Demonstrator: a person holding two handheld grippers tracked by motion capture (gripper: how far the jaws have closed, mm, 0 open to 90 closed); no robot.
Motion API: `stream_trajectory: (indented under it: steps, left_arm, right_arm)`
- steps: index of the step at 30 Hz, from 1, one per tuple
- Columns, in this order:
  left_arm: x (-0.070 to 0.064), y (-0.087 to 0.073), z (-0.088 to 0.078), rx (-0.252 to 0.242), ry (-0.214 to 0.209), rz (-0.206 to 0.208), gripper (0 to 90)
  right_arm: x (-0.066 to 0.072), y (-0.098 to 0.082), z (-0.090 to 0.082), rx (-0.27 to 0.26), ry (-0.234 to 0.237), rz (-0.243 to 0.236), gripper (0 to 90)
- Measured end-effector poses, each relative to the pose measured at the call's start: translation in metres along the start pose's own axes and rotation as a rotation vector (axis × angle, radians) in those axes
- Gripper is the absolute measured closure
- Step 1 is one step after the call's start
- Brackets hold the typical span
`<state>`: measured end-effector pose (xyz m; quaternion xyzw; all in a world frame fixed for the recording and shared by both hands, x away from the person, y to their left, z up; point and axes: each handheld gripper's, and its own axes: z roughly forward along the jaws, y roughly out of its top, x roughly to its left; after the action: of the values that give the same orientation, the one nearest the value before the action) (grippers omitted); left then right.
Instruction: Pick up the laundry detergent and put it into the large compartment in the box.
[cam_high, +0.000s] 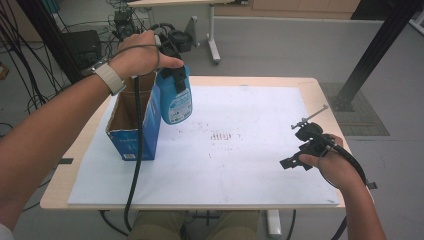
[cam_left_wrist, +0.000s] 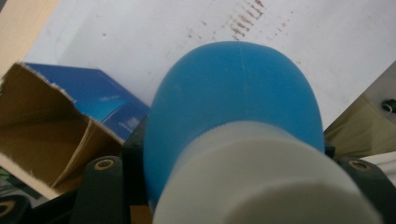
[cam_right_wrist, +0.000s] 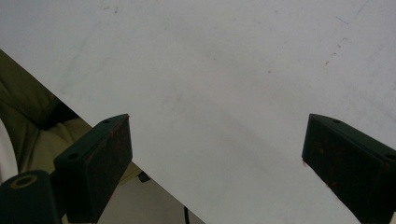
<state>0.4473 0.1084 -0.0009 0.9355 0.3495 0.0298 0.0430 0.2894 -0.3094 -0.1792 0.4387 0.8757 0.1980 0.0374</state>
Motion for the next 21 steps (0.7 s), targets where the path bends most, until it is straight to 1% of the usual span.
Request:
stream_trajectory:
  steps: [1,2,3,5,6,8,12,13,14,16,17,18,19,20,21]
  left_arm:
    - [0.0,0.0,0.0,0.0,0.0,0.0,39.0]
    - [0.0,-0.001,-0.003,0.0,0.005,-0.011,39.1]
    - [0.0,-0.002,-0.006,-0.002,0.01,-0.029,39.1]
    - [0.002,-0.005,-0.012,-0.007,0.012,-0.064,39.0]
    - [0.004,-0.007,-0.015,-0.008,0.01,-0.085,39.0]
    - [0.007,-0.008,-0.019,-0.006,0.004,-0.113,39.0]
    - [0.014,-0.012,-0.028,0.0,-0.01,-0.173,39.1]
    - [0.015,-0.013,-0.03,0.002,-0.012,-0.197,39.0]
    - [0.016,-0.015,-0.031,-0.004,-0.01,-0.219,39.0]
    - [0.017,-0.016,-0.036,0.008,-0.002,-0.25,39.0]
    - [0.018,-0.016,-0.039,0.015,0.002,-0.261,39.0]
    - [0.018,-0.018,-0.041,0.008,0.002,-0.283,38.9]
    - [0.02,-0.019,-0.043,0.01,0.002,-0.296,38.9]
    - [0.024,-0.02,-0.047,0.025,-0.003,-0.303,38.8]
    - [0.025,-0.023,-0.049,0.016,-0.007,-0.325,38.7]
  right_arm:
    - [-0.001,0.001,0.0,-0.003,0.003,-0.012,8.3]
    - [0.0,0.001,0.0,-0.004,0.002,-0.013,8.3]
    - [0.001,0.003,0.0,-0.001,0.001,-0.002,8.2]
    - [0.0,0.003,0.001,-0.003,0.003,-0.009,8.3]
    - [0.001,0.004,0.0,0.0,0.003,-0.005,8.2]
    - [0.002,0.007,0.0,0.004,0.005,0.005,8.3]
    - [0.004,0.01,-0.002,0.005,0.006,0.009,8.3]
    - [0.004,0.011,-0.002,0.006,0.007,0.015,8.3]
    - [0.003,0.011,-0.002,0.0,0.008,0.003,8.3]
    - [0.004,0.012,-0.003,0.0,0.009,0.009,8.3]
    - [0.003,0.013,-0.003,-0.003,0.01,0.005,8.2]
    - [-0.001,0.013,-0.002,-0.02,0.011,-0.052,8.2]
    - [-0.001,0.013,-0.001,-0.023,0.014,-0.057,8.2]
    - [-0.002,0.014,-0.001,-0.023,0.015,-0.059,8.2]
    - [-0.002,0.015,0.0,-0.025,0.018,-0.064,8.3]
